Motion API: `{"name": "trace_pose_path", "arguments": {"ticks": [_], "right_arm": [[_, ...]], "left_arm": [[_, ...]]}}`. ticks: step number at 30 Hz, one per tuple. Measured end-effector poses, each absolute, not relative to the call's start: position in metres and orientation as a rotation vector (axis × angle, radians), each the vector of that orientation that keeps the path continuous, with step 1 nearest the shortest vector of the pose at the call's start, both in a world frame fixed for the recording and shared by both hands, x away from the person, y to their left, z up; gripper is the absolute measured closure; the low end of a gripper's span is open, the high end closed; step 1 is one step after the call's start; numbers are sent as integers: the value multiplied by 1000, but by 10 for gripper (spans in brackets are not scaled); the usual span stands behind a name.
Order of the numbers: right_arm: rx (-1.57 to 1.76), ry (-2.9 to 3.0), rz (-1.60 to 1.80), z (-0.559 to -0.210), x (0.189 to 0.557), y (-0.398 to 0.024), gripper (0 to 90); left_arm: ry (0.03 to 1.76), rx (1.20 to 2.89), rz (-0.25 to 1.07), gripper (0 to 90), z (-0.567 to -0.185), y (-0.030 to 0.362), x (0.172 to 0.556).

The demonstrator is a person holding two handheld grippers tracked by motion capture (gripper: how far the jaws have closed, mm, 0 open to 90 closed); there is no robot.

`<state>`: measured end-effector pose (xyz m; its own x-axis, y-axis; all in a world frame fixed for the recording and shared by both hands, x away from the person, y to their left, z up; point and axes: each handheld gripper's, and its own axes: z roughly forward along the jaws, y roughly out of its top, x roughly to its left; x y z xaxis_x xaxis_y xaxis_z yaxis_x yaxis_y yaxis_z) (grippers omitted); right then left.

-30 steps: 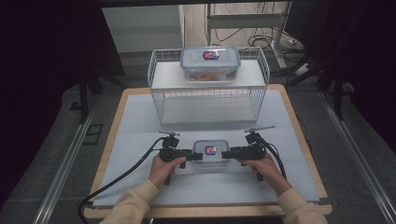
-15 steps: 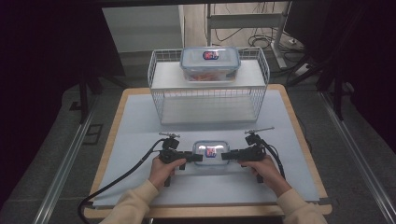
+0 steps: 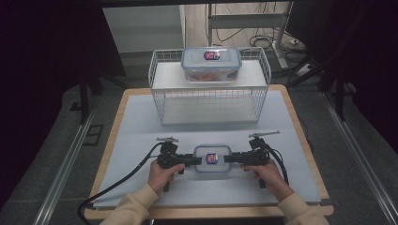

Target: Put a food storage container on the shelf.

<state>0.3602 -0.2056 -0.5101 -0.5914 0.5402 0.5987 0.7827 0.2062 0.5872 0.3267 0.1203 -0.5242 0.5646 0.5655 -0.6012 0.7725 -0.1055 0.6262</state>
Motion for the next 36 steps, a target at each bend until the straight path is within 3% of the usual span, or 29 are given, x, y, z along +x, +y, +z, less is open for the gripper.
{"name": "trace_pose_path", "arguments": {"ticks": [20,30,36], "right_arm": [[-1207,-2279,-1474,-476,356,-207,529],[-1163,-2321,-1560,-440,366,-203,529],[-1124,-2359,-1625,-399,378,-196,530]], "left_arm": [[1008,1782,-153,522,-486,121,330],[968,1773,-77,522,-447,125,340],[927,1761,-15,522,-406,132,354]]}}
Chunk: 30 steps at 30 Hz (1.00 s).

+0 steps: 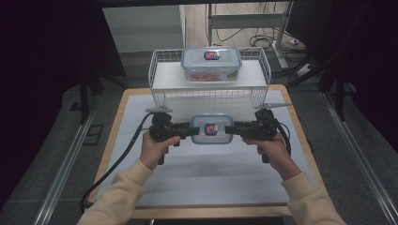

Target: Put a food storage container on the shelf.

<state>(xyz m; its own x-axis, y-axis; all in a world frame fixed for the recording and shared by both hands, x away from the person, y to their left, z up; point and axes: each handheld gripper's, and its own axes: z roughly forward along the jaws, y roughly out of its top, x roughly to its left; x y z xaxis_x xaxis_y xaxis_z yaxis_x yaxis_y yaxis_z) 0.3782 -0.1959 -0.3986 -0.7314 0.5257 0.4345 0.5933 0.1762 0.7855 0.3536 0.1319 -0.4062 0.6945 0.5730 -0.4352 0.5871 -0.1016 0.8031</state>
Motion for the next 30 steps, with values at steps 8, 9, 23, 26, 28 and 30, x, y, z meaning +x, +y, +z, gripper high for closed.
{"name": "trace_pose_path", "arguments": {"ticks": [8,9,23,26,28,30], "right_arm": [[-1080,-2368,-1704,-357,396,-193,529],[-1074,-2374,-1713,-352,398,-193,529],[-1048,-2421,-1738,-298,417,-194,529],[-1048,-2425,-1740,-292,420,-194,529],[-1045,-2427,-1741,-286,424,-194,529],[-1041,-2428,-1747,-277,431,-194,529]], "left_arm": [[886,1749,62,520,-361,135,368],[881,1747,68,520,-356,135,369],[857,1734,79,523,-309,133,391],[856,1734,81,523,-303,133,395],[850,1734,85,523,-297,133,400],[847,1720,81,525,-288,134,408]]}}
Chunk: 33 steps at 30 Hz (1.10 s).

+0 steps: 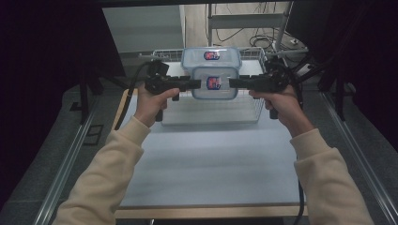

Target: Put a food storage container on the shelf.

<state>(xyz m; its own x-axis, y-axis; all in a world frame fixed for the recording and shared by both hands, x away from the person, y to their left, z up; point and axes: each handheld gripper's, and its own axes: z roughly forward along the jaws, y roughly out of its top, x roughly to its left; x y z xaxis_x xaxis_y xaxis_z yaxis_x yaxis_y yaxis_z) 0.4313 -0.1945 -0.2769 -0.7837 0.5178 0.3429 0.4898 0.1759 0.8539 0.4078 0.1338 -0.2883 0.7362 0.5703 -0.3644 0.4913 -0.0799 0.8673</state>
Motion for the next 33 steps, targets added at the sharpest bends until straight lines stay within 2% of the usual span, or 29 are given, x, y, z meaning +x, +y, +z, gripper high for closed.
{"name": "trace_pose_path", "arguments": {"ticks": [14,33], "right_arm": [[1053,2361,1723,-244,479,-189,528],[1150,2378,1728,-247,542,-181,523]], "left_arm": [[840,1717,75,523,-258,139,462],[910,1671,22,522,-264,146,521]]}}
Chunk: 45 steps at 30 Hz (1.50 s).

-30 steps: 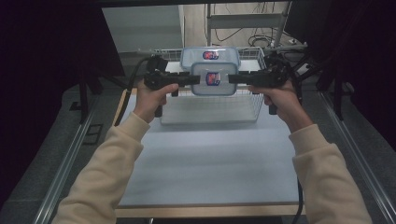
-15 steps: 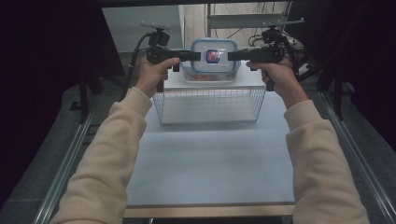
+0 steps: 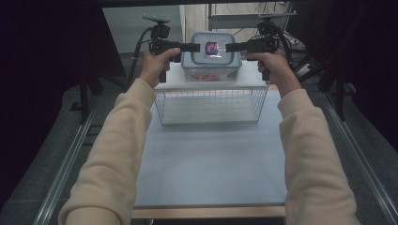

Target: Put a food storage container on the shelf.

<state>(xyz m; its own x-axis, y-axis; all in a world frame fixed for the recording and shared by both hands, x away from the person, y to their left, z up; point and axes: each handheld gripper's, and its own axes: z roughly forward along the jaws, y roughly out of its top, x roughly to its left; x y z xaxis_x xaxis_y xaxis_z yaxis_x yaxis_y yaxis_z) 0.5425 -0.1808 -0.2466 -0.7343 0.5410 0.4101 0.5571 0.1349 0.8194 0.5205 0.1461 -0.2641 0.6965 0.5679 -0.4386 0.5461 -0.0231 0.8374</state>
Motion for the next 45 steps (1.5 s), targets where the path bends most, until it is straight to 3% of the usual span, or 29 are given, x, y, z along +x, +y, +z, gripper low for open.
{"name": "trace_pose_path", "arguments": {"ticks": [17,27,36,41,45], "right_arm": [[-1263,-2230,-1678,-255,573,-179,492],[-1323,-2137,-1689,-264,580,-178,436],[-1368,-2123,-1692,-268,581,-180,418],[-1372,-2108,-1712,-269,581,-183,409],[-1378,-2135,-1716,-268,578,-184,390]], "left_arm": [[1025,1614,-44,505,-272,143,541],[1062,1583,-85,442,-278,142,551],[1074,1579,-107,309,-285,141,558],[1069,1578,-101,316,-284,140,557],[1045,1569,-100,271,-282,141,554]]}}
